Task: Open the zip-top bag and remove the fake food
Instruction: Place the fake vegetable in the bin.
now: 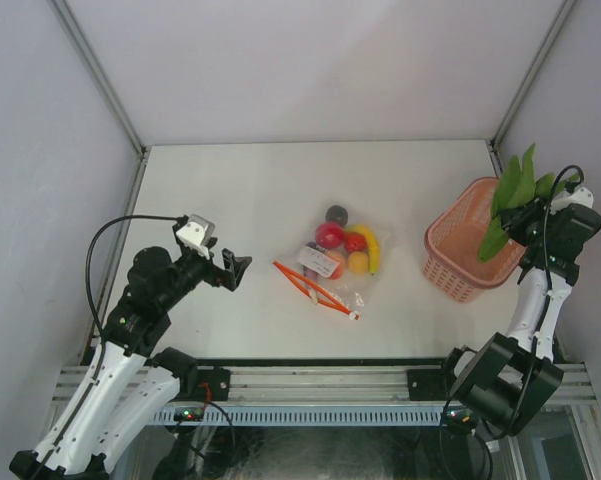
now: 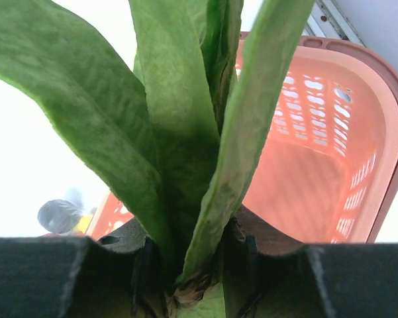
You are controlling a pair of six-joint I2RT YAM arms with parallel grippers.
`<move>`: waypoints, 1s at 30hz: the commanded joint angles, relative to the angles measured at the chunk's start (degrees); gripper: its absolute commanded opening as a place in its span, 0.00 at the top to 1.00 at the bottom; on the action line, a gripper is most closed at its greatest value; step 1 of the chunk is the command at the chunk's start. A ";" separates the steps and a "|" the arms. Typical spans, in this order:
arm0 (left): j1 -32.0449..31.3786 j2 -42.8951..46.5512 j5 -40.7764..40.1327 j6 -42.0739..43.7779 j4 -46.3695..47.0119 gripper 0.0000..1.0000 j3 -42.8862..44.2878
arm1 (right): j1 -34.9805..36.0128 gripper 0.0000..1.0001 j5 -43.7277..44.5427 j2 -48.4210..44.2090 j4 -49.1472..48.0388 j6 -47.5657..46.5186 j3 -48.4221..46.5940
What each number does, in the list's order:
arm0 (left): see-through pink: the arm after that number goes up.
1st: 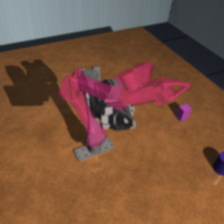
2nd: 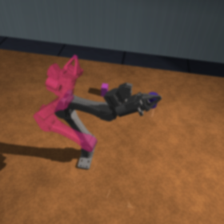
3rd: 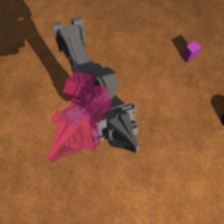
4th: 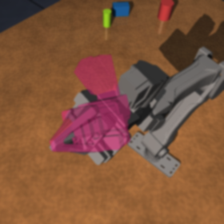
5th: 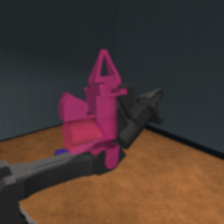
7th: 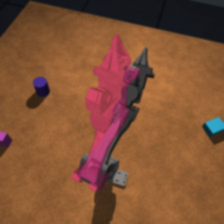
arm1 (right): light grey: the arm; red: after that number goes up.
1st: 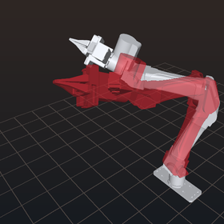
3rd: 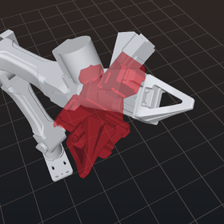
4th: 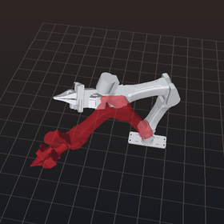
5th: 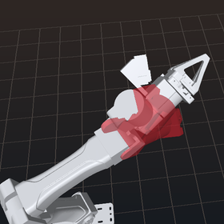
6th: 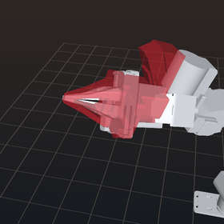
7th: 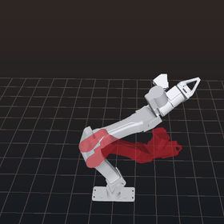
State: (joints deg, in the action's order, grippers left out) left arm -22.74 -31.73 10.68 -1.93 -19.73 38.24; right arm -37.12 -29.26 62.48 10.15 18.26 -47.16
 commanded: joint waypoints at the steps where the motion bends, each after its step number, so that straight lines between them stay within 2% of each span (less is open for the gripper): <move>1: 0.39 0.55 -0.29 0.77 2.41 0.00 -0.62 | -0.32 0.83 1.57 0.09 -1.42 0.89 -0.65; 3: 0.36 0.62 -0.57 0.79 2.41 0.00 -0.67 | -0.34 0.77 1.89 0.19 -1.36 0.69 -0.58; 5: 0.41 0.62 -0.76 0.71 2.41 0.00 -0.62 | -0.36 0.66 2.06 0.27 -1.36 0.49 -0.61; 10: 0.41 0.66 -0.83 0.65 2.41 0.00 -0.62 | -0.36 0.26 1.66 0.12 -1.33 0.11 -0.90; 13: 0.47 0.55 -0.92 0.62 2.41 0.00 -0.68 | -0.36 0.09 1.96 -0.14 -1.36 0.22 -0.85; 17: 0.44 0.57 -0.87 0.61 2.44 0.00 -0.70 | -0.33 0.01 1.94 -0.25 -1.45 0.31 -0.92; 30: 0.38 0.62 -0.60 0.54 2.46 0.00 -0.75 | -0.33 0.01 -1.31 -2.54 -2.38 -1.67 -0.93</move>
State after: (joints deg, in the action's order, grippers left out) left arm -22.74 -31.70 10.61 -1.93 -19.70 38.24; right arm -37.15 -27.94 62.13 10.41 18.06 -47.18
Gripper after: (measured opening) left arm 0.998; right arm 0.986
